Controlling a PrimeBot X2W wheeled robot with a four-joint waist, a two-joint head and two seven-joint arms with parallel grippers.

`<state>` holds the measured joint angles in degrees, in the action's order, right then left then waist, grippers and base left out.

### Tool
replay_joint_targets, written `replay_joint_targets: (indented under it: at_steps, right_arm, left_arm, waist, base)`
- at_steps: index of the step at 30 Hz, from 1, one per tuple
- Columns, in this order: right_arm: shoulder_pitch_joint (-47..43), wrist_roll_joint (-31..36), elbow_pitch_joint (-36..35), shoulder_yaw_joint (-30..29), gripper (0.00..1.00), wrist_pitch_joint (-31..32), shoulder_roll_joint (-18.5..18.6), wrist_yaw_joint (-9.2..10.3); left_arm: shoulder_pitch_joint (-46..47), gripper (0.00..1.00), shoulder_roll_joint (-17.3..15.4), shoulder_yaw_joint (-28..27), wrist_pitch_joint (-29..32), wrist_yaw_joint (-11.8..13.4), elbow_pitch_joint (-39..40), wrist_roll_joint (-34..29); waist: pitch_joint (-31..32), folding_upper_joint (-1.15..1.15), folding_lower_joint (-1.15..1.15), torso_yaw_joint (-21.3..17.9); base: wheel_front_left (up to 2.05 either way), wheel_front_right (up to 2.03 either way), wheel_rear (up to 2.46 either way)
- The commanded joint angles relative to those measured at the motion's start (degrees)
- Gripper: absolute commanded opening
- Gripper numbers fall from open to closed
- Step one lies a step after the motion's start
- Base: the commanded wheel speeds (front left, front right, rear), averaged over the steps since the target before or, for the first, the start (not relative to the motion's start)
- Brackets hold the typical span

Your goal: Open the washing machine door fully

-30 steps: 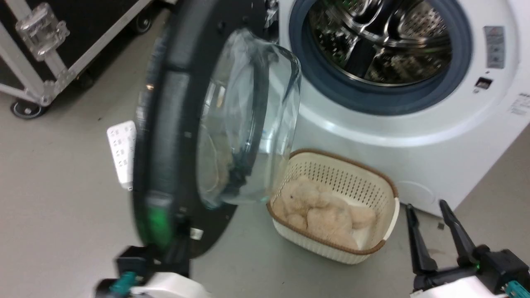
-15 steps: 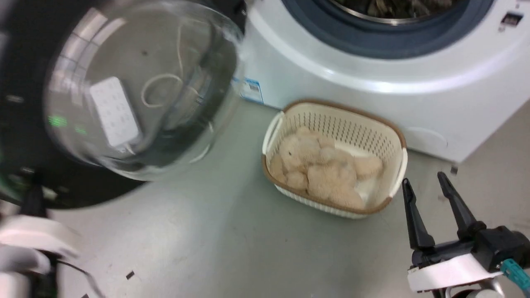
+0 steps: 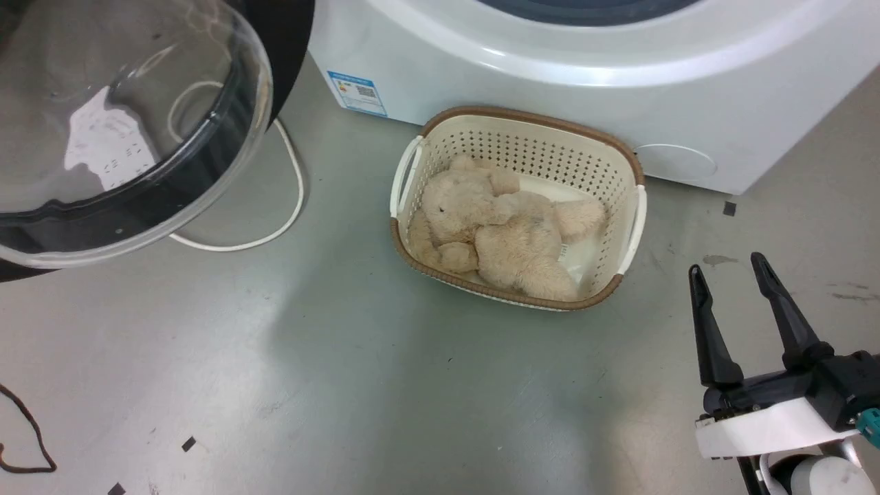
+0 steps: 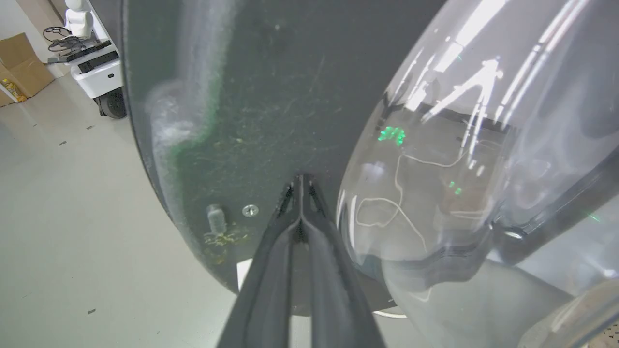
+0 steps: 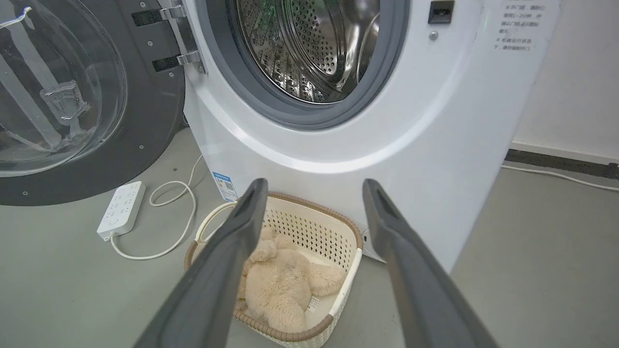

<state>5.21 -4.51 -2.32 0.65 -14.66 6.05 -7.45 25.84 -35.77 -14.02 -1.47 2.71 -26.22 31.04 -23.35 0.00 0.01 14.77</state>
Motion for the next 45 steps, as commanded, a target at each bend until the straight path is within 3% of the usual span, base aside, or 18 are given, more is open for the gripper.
replay_joint_targets:
  at_steps: [1, 7, 13, 24, 34, 35, 36, 37, 45]
  right_arm:
    - [0.8, 0.0, -0.1, -0.1, 1.00, 0.0, 0.3, -0.03]
    - [0.5, -0.2, 0.6, -0.9, 1.00, -0.2, -0.2, -0.03]
    - [-0.4, 0.3, 1.1, -4.0, 1.00, -0.3, -1.5, -0.03]
    - [-4.7, 0.3, 0.6, -6.0, 1.00, -0.3, -3.0, -0.03]
    - [-9.0, -1.4, 0.9, -4.3, 1.00, -0.3, -3.2, -0.03]
    - [-9.3, -1.6, 1.0, -4.2, 1.00, -0.3, -3.2, -0.03]
    - [-9.6, -1.9, 1.1, -4.1, 1.00, -0.3, -3.2, -0.03]
    - [-9.8, -2.1, 1.3, -4.0, 1.00, -0.3, -3.2, -0.03]
    - [-11.3, -2.9, 3.3, -3.5, 1.00, -0.3, -3.2, -0.03]
  left_arm:
    - [1.5, 0.00, -0.7, 0.2, -1.0, -0.7, -1.7, 0.0]
    - [2.9, 0.00, -0.5, 2.6, -6.0, -3.1, -5.3, -1.7]
    - [-0.9, 0.00, 3.3, 6.0, -10.9, -3.3, 0.0, -4.3]
    - [-15.5, 0.00, 15.9, 16.4, -10.6, 1.0, 21.3, -8.6]
    - [-26.5, 0.00, 20.6, 22.3, -8.8, 3.9, 29.3, -10.4]
    - [-27.2, 0.29, 21.0, 22.9, -8.8, 4.1, 29.4, -10.6]
    - [-27.8, 0.85, 21.4, 23.6, -8.9, 4.3, 29.4, -11.0]
    - [-28.4, 1.00, 21.7, 24.4, -9.0, 4.5, 29.2, -11.6]
    - [-31.2, 1.00, 23.5, 28.7, -9.3, 5.8, 26.4, -14.3]
  waist:
    - [0.3, 0.00, -0.01, -0.3]
    - [3.3, 0.00, -0.01, -1.1]
    - [8.7, 0.00, -0.01, -2.3]
    - [18.1, 0.00, -0.01, -6.1]
    - [21.8, 0.00, -0.01, -9.7]
    - [22.0, 0.00, -0.01, -9.9]
    - [22.1, 0.00, -0.01, -10.2]
    - [22.3, 0.00, -0.01, -10.4]
    - [23.5, 0.00, -0.01, -11.8]
  base:
    - [0.00, 0.00, 0.00]
    - [0.00, 0.00, 0.00]
    - [0.00, 0.00, 0.00]
    - [0.00, 0.00, 0.00]
    - [0.00, 0.00, 0.00]
    - [0.00, 0.00, 0.00]
    - [0.00, 0.00, 0.00]
    - [0.00, 0.00, 0.00]
    - [0.00, 0.00, 0.00]
